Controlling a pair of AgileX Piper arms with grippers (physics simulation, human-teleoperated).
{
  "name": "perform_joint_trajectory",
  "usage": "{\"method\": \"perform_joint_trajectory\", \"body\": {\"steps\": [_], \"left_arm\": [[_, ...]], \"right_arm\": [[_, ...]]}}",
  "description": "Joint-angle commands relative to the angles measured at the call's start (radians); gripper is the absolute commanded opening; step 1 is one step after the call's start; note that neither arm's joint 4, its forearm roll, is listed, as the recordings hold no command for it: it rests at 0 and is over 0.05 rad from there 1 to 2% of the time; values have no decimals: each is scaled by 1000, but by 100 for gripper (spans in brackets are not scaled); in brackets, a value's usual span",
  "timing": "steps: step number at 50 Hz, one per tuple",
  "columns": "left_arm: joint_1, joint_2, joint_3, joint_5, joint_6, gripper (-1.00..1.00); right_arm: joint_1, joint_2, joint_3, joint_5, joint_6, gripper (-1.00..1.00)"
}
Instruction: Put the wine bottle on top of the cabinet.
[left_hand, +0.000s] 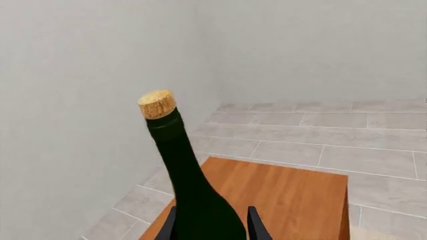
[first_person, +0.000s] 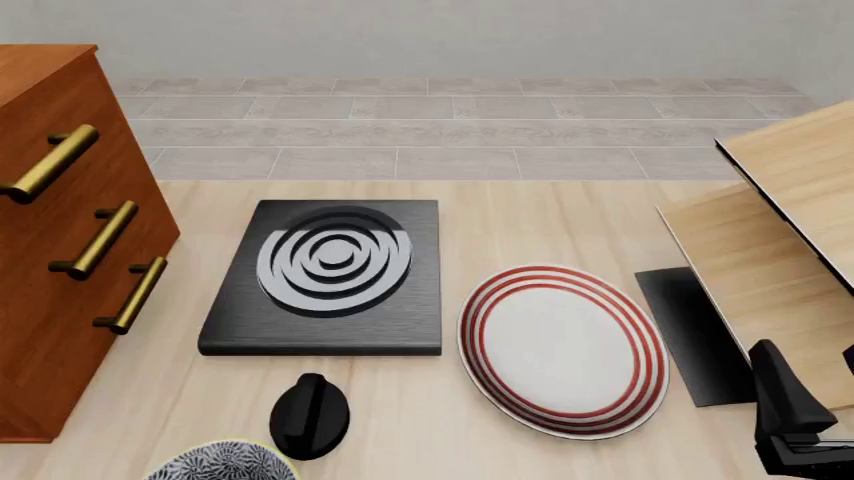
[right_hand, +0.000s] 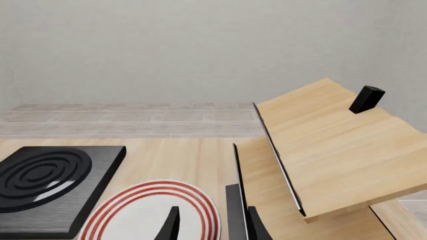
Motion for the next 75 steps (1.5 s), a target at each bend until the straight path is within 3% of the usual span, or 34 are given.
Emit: {"method": "perform_joint_trajectory", "body": {"steps": [1,14,39,63,75], "left_arm": [[-10,-42,-15,48,-7,100],[-9,-99,-84,131,-35,100],[-2,-171,-122,207,-75,100],[-69,-385,-90,359,-159,100],[-146,-571,8,452,-210,100]], "right_arm": [[0,0,0,0,0,100],[0,0,0,0,0,100],[0,0,0,0,0,100],[0,0,0,0,0,100],[0,0,0,0,0,100]]}}
